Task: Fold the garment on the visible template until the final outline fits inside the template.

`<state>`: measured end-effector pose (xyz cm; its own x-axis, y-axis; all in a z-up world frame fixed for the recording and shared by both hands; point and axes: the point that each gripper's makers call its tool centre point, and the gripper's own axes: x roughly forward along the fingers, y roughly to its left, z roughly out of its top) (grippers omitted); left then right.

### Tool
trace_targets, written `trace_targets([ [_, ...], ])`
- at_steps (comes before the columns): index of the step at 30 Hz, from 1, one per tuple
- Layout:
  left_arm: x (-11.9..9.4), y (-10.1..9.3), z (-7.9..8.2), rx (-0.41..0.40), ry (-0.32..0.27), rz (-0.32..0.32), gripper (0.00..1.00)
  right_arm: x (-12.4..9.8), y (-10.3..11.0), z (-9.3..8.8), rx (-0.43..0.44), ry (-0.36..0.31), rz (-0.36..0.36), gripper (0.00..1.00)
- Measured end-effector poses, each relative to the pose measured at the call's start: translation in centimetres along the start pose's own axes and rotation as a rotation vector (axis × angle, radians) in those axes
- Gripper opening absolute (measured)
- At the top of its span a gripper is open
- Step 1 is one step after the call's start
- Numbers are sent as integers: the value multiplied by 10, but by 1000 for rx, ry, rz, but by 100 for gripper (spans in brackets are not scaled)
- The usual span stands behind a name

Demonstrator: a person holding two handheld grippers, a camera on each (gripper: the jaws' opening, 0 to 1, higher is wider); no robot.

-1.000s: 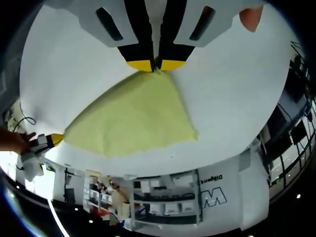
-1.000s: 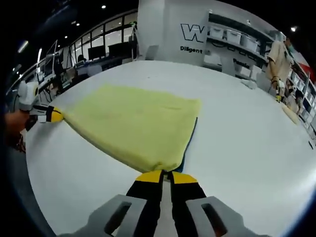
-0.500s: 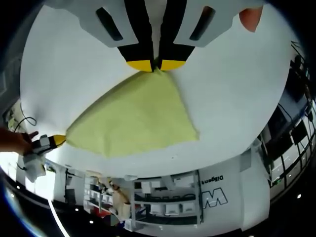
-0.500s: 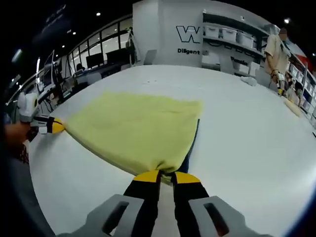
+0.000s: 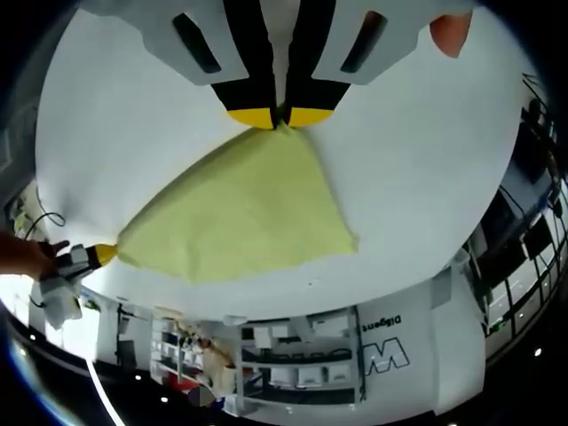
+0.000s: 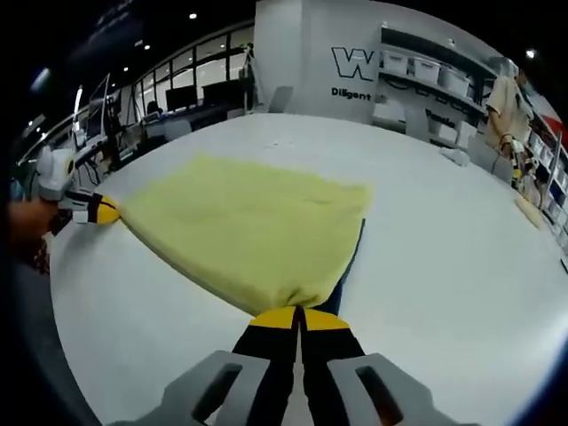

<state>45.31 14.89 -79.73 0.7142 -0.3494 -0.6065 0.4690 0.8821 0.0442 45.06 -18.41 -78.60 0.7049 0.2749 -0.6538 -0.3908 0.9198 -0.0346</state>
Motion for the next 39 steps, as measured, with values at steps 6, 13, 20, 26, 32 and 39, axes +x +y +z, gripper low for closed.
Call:
trace_targets([
  [6, 0, 1, -1, 4, 8, 7, 0, -7, -19, -13, 46, 38, -58, 0],
  [13, -1, 2, -2, 20, 18, 16, 0, 0, -25, -24, 79, 84, -94, 0],
  [20, -2, 1, -3, 22, 18, 13, 0, 0, -23, -25, 75, 94, -85, 0],
  [26, -4, 0, -5, 33, 26, 5, 0, -3, -15, -28, 46, 132, -48, 0],
  [32, -14, 3, -11, 11, 48, -9, 0, -12, -4, -35, 34, 186, -11, 0],
  [39, -31, -6, -20, 4, 79, -40, 0, -26, 6, -47, 12, 250, 7, 0],
])
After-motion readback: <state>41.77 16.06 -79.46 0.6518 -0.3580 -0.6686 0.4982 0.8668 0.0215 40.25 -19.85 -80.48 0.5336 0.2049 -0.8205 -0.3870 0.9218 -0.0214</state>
